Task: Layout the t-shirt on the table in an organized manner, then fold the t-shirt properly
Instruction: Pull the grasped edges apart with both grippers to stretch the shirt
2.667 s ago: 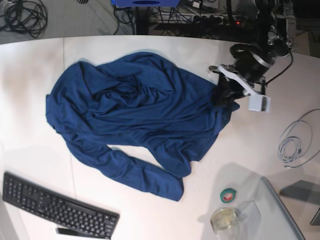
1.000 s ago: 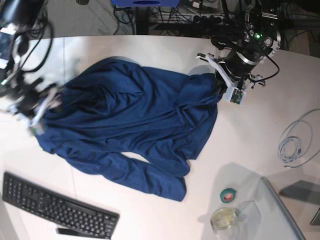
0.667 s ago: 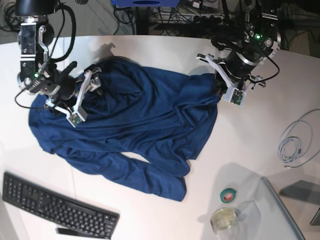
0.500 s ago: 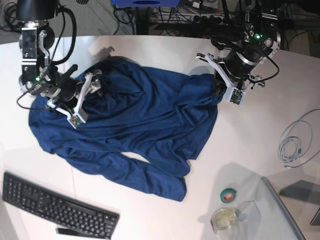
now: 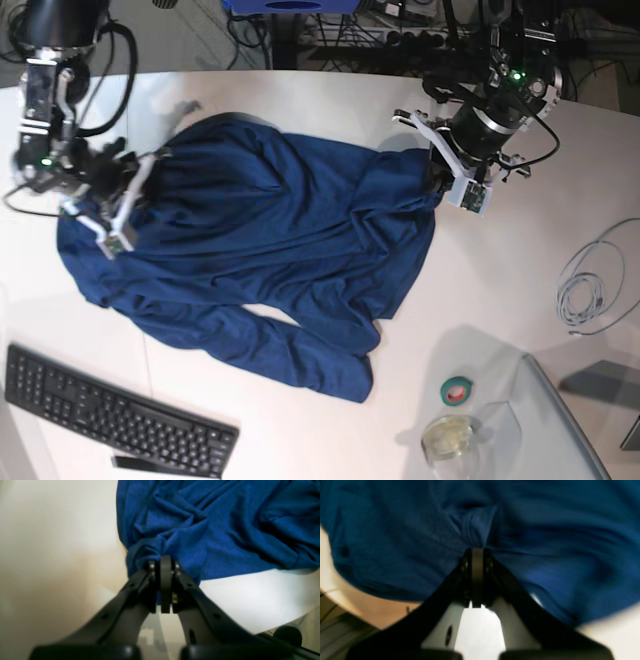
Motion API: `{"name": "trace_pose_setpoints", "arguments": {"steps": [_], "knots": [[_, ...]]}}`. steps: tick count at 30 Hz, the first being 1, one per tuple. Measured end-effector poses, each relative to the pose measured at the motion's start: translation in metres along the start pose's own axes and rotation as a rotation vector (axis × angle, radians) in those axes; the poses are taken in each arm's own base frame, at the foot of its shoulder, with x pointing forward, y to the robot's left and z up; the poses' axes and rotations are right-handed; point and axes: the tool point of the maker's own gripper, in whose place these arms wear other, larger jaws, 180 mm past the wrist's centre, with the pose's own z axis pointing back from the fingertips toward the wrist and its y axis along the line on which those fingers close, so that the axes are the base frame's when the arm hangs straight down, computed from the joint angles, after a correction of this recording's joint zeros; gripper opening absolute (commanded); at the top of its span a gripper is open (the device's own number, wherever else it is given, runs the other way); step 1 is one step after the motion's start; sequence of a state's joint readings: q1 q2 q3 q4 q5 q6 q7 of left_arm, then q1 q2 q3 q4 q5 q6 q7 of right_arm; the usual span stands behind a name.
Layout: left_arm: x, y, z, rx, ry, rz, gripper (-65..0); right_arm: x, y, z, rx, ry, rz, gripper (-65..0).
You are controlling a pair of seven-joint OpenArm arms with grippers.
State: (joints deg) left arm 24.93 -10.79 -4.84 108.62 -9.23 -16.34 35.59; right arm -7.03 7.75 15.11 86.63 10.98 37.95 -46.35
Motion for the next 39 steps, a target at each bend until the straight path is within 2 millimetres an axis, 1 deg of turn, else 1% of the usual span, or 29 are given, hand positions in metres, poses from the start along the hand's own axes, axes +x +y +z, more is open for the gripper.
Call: {"name": "trace_pose_setpoints", "arguments": {"steps": [4, 7, 9, 10, 13, 16, 19, 21, 22, 23, 24, 27, 29, 30, 31, 32, 33, 35, 36, 38, 39], "knots": [[0.005, 0.0, -0.002, -0.002, -0.008, -0.001, -65.0, -0.008, -0.033, 0.03, -0.107, -0.025, -0.066, -64.7], [0.011, 0.0, -0.004, -0.002, -0.024, -0.01, -65.0, -0.024, -0.055, 0.045, -0.168, -0.025, -0.135, -64.7], [0.012, -0.003, -0.005, -0.009, -0.026, -0.007, -65.0, -0.036, -0.067, 0.053, -0.204, -0.014, -0.172, -64.8], [0.012, -0.005, -0.005, -0.015, -0.024, -0.007, -65.0, -0.042, -0.073, 0.058, -0.221, -0.008, -0.182, -64.8], [0.01, -0.022, -0.007, -0.055, -0.018, -0.024, -65.0, -0.055, -0.085, 0.071, -0.264, 0.0, -0.209, -64.8], [0.011, -0.04, -0.009, -0.106, -0.02, -0.036, -65.0, -0.063, -0.097, 0.082, -0.306, -0.012, -0.256, -64.8], [0.011, -0.045, -0.01, -0.119, -0.018, -0.04, -65.0, -0.069, -0.111, 0.088, -0.335, -0.022, -0.301, -64.4], [0.01, -0.045, -0.009, -0.119, -0.016, -0.04, -65.0, -0.076, -0.117, 0.082, -0.331, -0.014, -0.346, -63.6], [0.01, -0.046, -0.009, -0.12, -0.016, -0.04, -65.0, -0.079, -0.118, 0.078, -0.324, -0.007, -0.373, -61.7], [0.01, -0.046, -0.009, -0.12, -0.016, -0.04, -65.0, -0.083, -0.119, 0.076, -0.319, 0.001, -0.39, -58.7], [0.01, -0.046, -0.009, -0.12, -0.017, -0.04, -65.0, -0.086, -0.119, 0.074, -0.315, 0.007, -0.402, -53.6], [0.008, -0.046, -0.009, -0.121, -0.011, -0.039, -65.0, -0.093, -0.121, 0.077, -0.324, 0.006, -0.433, -33.2], [0.006, -0.047, -0.008, -0.122, -0.008, -0.038, -65.0, -0.097, -0.124, 0.082, -0.34, -0.015, -0.475, -21.0], [0.007, -0.047, -0.008, -0.122, -0.008, -0.038, -65.0, -0.099, -0.125, 0.087, -0.356, -0.048, -0.525, -17.4], [0.007, -0.047, -0.009, -0.123, -0.009, -0.037, -65.0, -0.1, -0.125, 0.093, -0.373, -0.098, -0.586, -15.2], [0.007, -0.047, -0.009, -0.123, -0.01, -0.038, -65.0, -0.102, -0.121, 0.097, -0.376, -0.127, -0.632, -14.6], [0.007, -0.047, -0.009, -0.123, -0.01, -0.038, -65.0, -0.109, -0.111, 0.096, -0.352, -0.102, -0.661, -14.6], [0.006, -0.045, -0.008, -0.12, -0.007, -0.042, -65.0, -0.123, -0.085, 0.087, -0.26, -0.014, -0.685, -14.6], [0.007, -0.045, -0.009, -0.118, -0.007, -0.043, -65.0, -0.121, -0.075, 0.083, -0.21, -0.016, -0.705, -14.6], [0.009, -0.045, -0.009, -0.119, -0.015, -0.042, -65.0, -0.113, -0.064, 0.077, -0.153, -0.046, -0.736, -14.6], [0.01, -0.046, -0.01, -0.119, -0.018, -0.041, -65.0, -0.111, -0.055, 0.073, -0.118, -0.045, -0.75, -14.6]]}}
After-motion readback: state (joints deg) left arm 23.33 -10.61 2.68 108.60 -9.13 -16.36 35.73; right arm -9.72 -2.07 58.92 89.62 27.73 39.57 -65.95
